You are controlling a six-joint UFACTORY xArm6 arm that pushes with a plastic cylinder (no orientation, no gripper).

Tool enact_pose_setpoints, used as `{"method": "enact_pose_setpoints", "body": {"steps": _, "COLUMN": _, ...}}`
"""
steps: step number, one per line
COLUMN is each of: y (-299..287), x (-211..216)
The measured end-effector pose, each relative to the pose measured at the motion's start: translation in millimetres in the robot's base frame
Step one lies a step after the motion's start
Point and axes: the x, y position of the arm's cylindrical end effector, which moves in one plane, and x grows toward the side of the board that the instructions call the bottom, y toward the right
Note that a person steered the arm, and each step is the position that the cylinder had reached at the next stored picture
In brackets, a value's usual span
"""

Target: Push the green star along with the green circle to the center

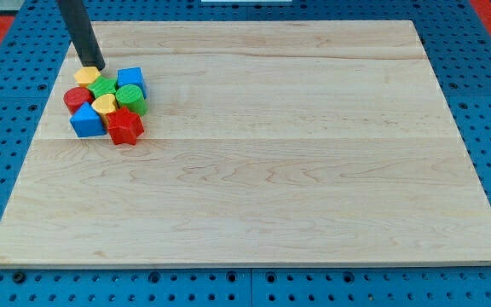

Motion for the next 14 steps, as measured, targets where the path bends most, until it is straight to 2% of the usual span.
{"method": "enact_pose_setpoints", "body": {"steps": 3, "y": -13, "x": -2}}
{"method": "enact_pose_setpoints", "body": {"steps": 4, "y": -70, "x": -28}}
{"method": "enact_pose_setpoints", "body": {"steps": 5, "y": -71, "x": -25}}
{"method": "enact_pose_setpoints", "body": {"steps": 6, "y": -69, "x": 20}}
{"method": "enact_pose_setpoints", "body": {"steps": 7, "y": -54, "x": 47}}
{"method": "enact_pose_setpoints", "body": {"steps": 8, "y": 10, "x": 48}}
{"method": "enact_pose_setpoints", "body": {"steps": 9, "y": 37, "x": 61}}
{"method": "enact_pose_setpoints", "body": {"steps": 12, "y": 109, "x": 81}}
{"method": "enact_pose_setpoints", "body": {"steps": 14, "y": 130, "x": 88}}
